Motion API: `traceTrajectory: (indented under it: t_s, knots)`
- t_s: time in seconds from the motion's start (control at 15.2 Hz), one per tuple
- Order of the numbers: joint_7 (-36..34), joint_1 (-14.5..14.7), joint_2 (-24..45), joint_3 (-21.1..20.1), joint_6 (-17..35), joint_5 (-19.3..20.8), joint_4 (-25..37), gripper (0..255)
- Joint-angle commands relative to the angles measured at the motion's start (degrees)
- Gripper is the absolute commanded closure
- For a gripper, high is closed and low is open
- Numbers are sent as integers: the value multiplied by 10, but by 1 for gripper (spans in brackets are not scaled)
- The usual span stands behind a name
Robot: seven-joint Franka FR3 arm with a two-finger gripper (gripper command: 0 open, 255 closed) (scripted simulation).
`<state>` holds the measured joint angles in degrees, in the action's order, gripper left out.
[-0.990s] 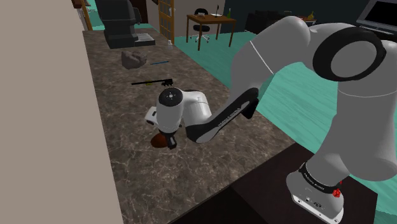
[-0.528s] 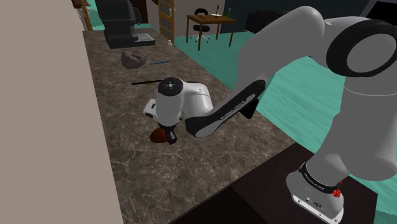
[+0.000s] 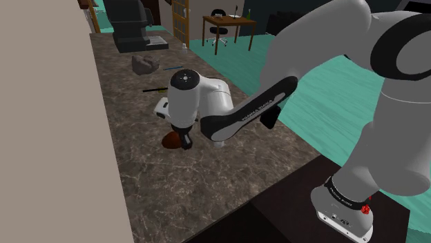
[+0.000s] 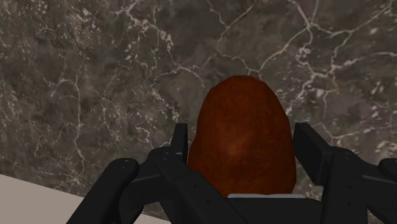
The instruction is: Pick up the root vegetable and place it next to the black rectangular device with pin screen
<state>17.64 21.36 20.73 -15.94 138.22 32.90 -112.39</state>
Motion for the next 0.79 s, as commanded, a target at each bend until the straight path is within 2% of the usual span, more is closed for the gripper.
traceTrajectory:
  t_s: [0.0,0.73]
  knots:
    - [10,-3,-10,-4,-12,-10,4,255]
    - [54,-12,-56,-20,-72,-53,27,255]
